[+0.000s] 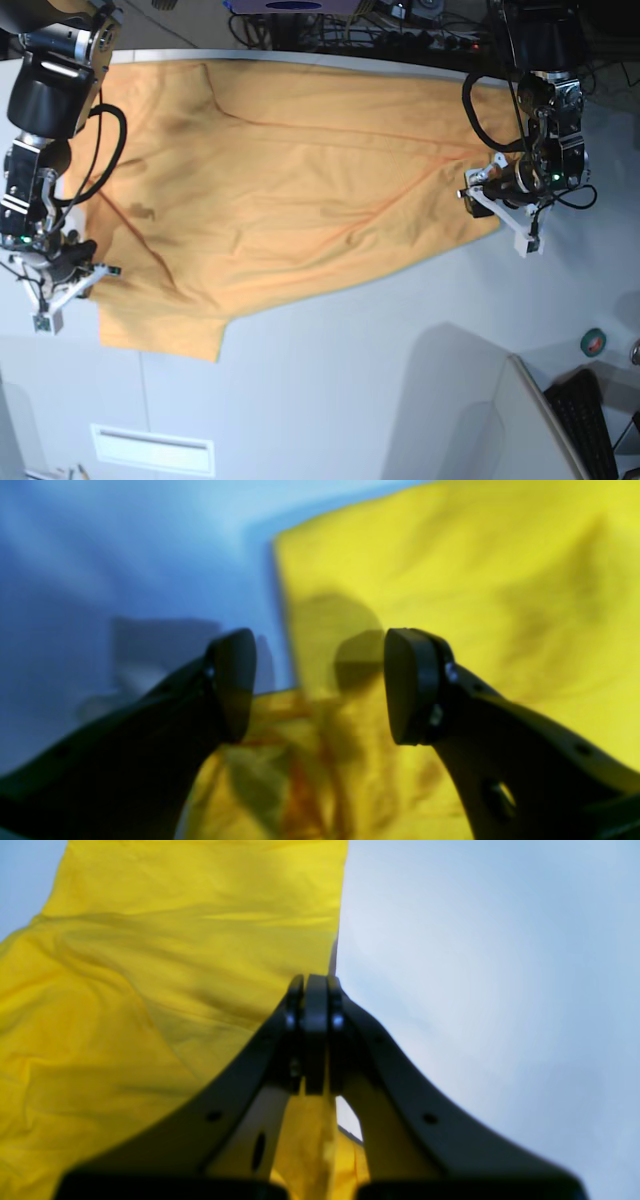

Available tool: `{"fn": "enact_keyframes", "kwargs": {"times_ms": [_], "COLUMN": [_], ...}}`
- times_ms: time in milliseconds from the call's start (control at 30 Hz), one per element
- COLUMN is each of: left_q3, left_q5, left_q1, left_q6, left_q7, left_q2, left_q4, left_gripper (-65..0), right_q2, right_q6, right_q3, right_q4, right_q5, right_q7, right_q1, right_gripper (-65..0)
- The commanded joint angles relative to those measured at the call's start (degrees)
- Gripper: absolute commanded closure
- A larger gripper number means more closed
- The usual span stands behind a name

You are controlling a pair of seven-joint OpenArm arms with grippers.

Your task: Layout the t-shirt on the table in an organized manner, then fold the t-shirt properly

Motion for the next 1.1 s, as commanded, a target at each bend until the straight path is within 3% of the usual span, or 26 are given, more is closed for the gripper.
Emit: {"fn": "enact_keyframes", "kwargs": {"times_ms": [0,200,267,367,400,767,967,1067], "left_q3": [-0.06,-0.14,-0.23,-0.32,-0.32,-0.06,0.56,5.04], "left_q5": [-1.1,-5.59,-6.56,-8.14,-8.4,-7.61,1.8,5.22], "left_q1": [-0.79,-1.15,-1.15,-2.02,-2.64,-11.52,-15.65,-13.37], "left_q6": [0.22,0.3,0.3,0.3,0.48,0.66,0.3,0.3], "left_q7": [-0.41,-0.41,-0.59,-0.68,-0.68,-0.77,-0.77,-0.77], "left_q2": [-0.81,-0.54,-0.54,-0.63,-0.63,-1.34,-1.07,-0.9], "left_q4": [-0.62,-4.05,-4.05,-4.05,-4.22,-3.52,-1.15,4.66], "left_gripper": [-38.8,-37.2,-26.8,-1.3,0.0,0.0,0.0,0.0], "right_q2": [0.8,0.8,0.8,0.8,0.8,0.8,0.8,0.8], "right_q6": [0.03,0.03,0.03,0.03,0.03,0.03,0.03,0.03], "right_q3": [0.1,0.1,0.1,0.1,0.1,0.1,0.1,0.1], "right_q4": [0.97,0.97,0.97,0.97,0.97,0.97,0.97,0.97], "right_q5": [0.53,0.53,0.53,0.53,0.53,0.53,0.53,0.53], "right_q7": [1.42,1.42,1.42,1.42,1.42,1.42,1.42,1.42], "right_q1": [1.35,1.35,1.35,1.35,1.35,1.35,1.35,1.35], "right_gripper": [0.0,0.0,0.0,0.0,0.0,0.0,0.0,0.0]}}
